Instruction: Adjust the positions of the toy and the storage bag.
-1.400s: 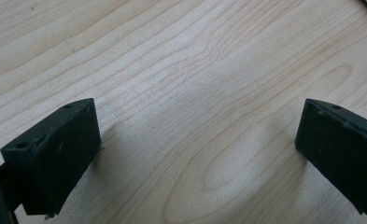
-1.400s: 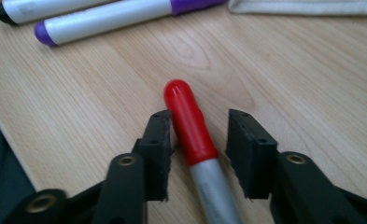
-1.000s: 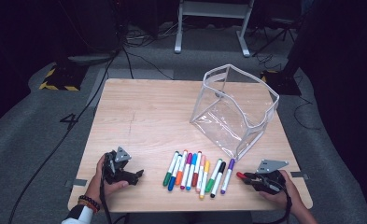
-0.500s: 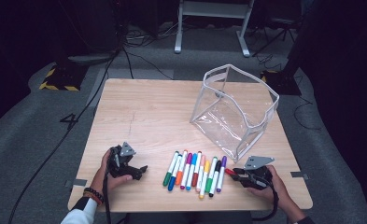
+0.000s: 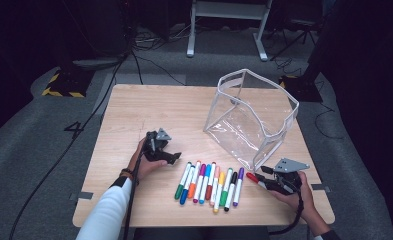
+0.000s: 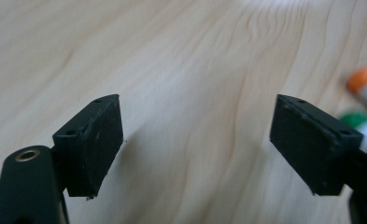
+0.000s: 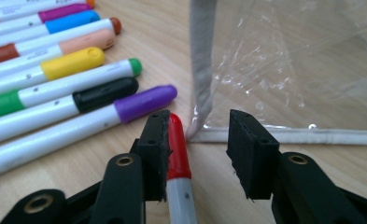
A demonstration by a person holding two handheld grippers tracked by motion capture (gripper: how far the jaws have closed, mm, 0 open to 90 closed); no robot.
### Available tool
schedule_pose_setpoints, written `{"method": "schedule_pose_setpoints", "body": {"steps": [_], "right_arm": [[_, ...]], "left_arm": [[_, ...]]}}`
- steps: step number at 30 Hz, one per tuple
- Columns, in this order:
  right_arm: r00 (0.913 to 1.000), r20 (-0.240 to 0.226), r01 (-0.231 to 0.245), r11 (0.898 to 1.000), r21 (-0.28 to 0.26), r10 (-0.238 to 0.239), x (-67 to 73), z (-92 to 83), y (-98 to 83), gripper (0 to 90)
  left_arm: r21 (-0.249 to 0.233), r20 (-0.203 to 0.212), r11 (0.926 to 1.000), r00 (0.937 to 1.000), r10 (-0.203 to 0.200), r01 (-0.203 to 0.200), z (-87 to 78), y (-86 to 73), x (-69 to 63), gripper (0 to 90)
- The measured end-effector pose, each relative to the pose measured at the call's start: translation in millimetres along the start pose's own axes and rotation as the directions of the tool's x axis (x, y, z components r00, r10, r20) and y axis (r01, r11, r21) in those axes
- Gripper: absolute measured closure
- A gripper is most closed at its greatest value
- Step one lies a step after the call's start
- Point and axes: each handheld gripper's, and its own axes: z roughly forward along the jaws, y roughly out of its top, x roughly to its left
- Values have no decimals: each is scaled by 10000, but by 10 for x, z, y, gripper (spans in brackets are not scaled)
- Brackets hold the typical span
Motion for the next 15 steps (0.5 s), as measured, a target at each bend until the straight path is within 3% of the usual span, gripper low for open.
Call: {"method": "schedule_pose_setpoints", "body": {"steps": [3,5,6,7,9,10,15], "right_arm": [[9999,144,-68,9997,247,64,-38,2,-18,594],[9999,0,-156,9984,547,157,-97,0,-92,591],[9999,0,-156,9984,547,157,-97,0,-92,591],[9973,-483,-533,9969,582,561,-165,-6,-172,609],[9951,-639,-724,9960,526,757,-183,-11,-191,612],[9956,-702,-588,9969,532,625,-165,-15,-188,635],[9971,-759,86,9957,925,-16,-47,63,-163,648]], "left_arm": [[-301,24,9992,9996,277,-276,124,276,-20,190],[-447,100,9978,9988,485,-480,193,451,-53,187],[-447,100,9978,9988,485,-480,193,451,-53,188],[-495,115,9965,9977,675,-668,255,614,-83,188],[-554,92,9951,9965,826,-820,282,687,-94,191],[-663,125,9945,9965,826,-816,332,816,-112,193],[-918,115,9908,9949,1005,-990,468,1051,-160,215]]}}
